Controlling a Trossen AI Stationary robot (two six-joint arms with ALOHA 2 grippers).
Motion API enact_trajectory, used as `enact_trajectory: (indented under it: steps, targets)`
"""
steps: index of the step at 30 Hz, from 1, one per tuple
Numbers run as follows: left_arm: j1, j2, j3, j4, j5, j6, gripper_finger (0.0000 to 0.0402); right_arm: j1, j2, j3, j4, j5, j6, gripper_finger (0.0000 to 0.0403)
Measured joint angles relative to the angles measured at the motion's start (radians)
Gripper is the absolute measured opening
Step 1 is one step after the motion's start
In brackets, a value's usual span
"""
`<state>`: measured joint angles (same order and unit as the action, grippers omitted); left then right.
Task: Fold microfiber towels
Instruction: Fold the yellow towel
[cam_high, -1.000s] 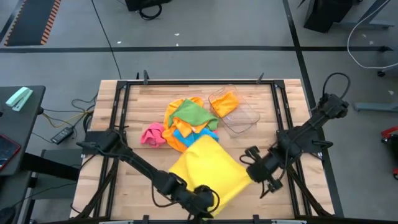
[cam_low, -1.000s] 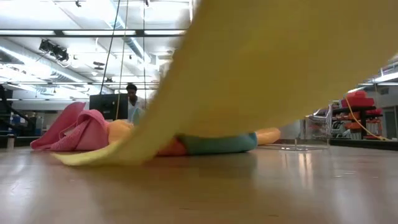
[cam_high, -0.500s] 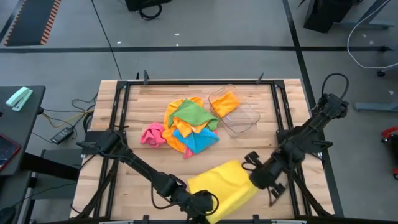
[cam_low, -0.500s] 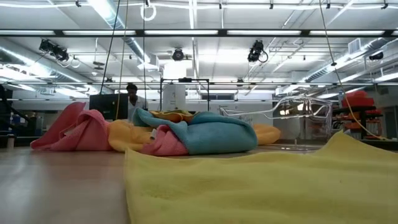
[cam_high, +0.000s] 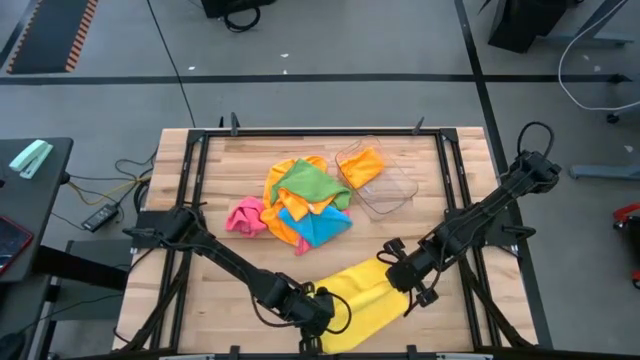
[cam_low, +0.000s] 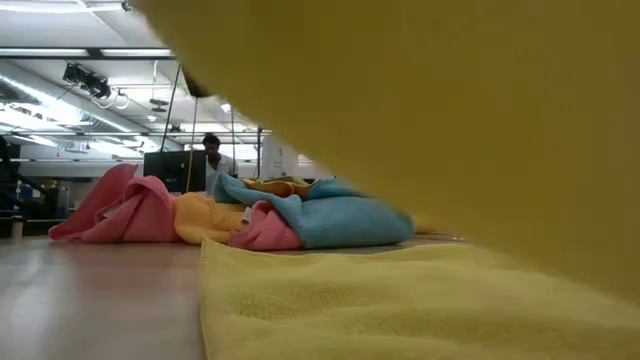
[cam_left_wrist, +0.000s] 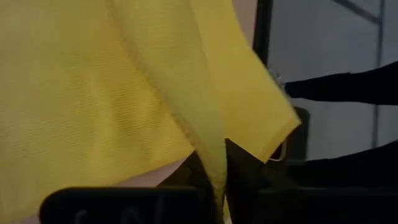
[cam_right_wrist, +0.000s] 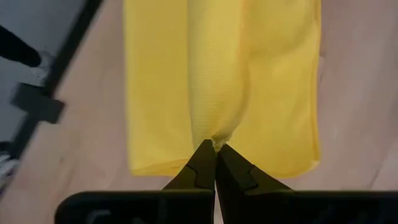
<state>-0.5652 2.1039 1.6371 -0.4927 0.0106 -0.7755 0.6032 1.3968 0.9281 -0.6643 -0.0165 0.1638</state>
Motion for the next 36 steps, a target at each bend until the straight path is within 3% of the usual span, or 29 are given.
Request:
enact_trajectory:
  steps: [8,15,29,36]
  targets:
    - [0.021,0.064,-0.001,-0.025,-0.012,-0.003,0.0014,-0.039,0.000,-0.096,0.086,0.019,0.002,0.0006]
    - [0.041,0.076,-0.002,-0.101,-0.034,0.007,0.0022,-0.084,0.000,-0.131,0.147,0.024,-0.003,0.0006]
    - [0.075,0.076,-0.002,-0.122,-0.101,0.047,0.0020,-0.168,0.000,-0.134,0.135,0.041,-0.067,0.0006]
    - [0.081,0.072,-0.002,-0.158,-0.102,0.024,0.0012,-0.178,0.000,-0.133,0.065,0.016,0.005,0.0006]
